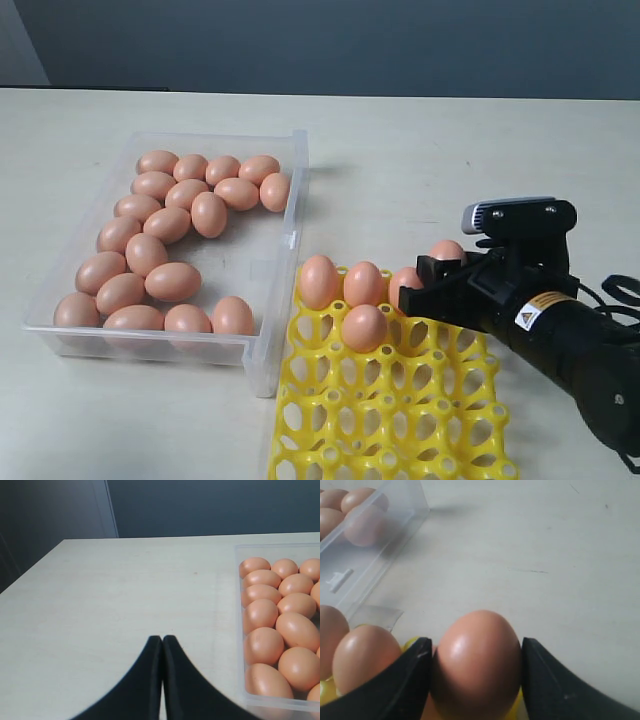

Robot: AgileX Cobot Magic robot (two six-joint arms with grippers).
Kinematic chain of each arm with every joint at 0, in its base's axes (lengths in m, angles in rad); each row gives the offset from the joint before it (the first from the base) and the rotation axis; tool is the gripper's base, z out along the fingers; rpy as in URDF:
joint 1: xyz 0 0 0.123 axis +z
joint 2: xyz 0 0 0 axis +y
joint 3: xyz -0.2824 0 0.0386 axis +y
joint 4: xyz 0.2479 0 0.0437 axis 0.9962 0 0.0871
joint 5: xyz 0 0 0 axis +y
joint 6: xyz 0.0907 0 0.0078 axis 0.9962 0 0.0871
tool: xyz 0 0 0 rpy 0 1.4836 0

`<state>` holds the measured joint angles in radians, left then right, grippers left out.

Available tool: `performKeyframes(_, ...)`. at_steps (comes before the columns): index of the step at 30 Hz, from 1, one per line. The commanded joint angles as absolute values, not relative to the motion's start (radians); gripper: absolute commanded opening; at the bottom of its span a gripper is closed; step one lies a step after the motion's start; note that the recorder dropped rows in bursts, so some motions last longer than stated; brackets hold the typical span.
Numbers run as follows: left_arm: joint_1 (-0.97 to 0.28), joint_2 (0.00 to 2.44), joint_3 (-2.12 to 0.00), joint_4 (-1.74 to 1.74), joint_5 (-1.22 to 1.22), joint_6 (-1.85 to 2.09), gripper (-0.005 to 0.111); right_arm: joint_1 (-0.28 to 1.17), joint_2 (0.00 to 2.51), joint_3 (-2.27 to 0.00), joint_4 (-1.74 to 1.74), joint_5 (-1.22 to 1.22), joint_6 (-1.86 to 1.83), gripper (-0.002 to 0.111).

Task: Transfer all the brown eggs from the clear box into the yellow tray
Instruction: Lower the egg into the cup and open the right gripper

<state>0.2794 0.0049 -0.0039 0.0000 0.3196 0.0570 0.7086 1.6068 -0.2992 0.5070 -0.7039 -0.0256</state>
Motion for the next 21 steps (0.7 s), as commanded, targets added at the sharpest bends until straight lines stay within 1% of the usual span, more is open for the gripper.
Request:
performKeyframes(1,0.275,0.0,0.0,0.0,0.309,0.057,0.0,0.709,1.612,-0.304,0.53,-0.721,-0.028,-0.001)
performKeyframes(21,0.275,0.0,0.0,0.0,0.309,0.057,0.0,0.709,1.621,-0.302,0.609,-0.654,-0.144,-0.001)
